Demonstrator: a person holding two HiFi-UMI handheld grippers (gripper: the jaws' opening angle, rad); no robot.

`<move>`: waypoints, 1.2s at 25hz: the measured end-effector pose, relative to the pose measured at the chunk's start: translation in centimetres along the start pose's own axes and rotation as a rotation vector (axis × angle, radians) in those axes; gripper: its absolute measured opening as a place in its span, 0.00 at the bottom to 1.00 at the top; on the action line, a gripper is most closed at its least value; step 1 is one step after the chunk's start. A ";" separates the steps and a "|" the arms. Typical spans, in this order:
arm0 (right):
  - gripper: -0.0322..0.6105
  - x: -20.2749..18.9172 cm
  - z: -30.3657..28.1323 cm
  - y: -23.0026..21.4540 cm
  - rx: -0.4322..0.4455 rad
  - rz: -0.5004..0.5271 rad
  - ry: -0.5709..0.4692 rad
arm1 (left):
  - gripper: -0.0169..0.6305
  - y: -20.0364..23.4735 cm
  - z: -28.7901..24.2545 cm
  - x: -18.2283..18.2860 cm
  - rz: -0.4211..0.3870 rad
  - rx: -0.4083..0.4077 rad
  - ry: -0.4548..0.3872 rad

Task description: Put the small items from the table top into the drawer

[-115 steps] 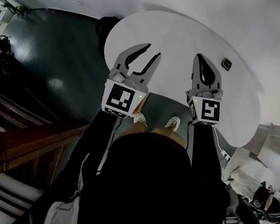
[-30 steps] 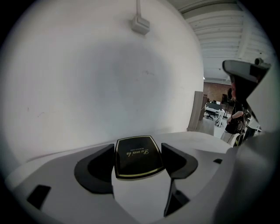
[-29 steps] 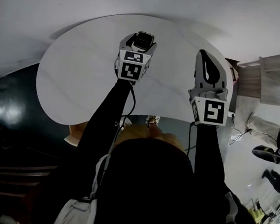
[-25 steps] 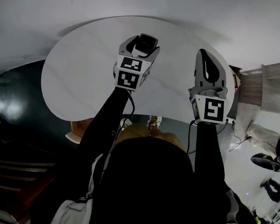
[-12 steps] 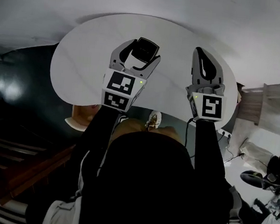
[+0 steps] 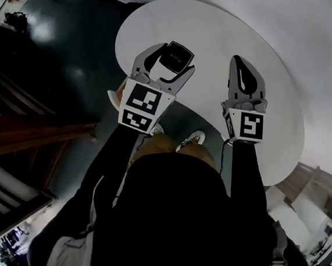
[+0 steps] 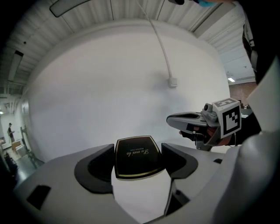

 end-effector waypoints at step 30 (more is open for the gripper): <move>0.09 -3.3 -11.9 15.5 0.194 -0.011 0.173 | 0.56 11.1 0.9 -34.3 -0.055 -0.112 0.669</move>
Point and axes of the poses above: the fingertips, and each gripper's own axes: z backward along the fingers, y to its left, x out of its top, the point moved 6 cm from there along z, backward along the fingers, and after that the axes turned 10 degrees about x, right-handed, at the moved point
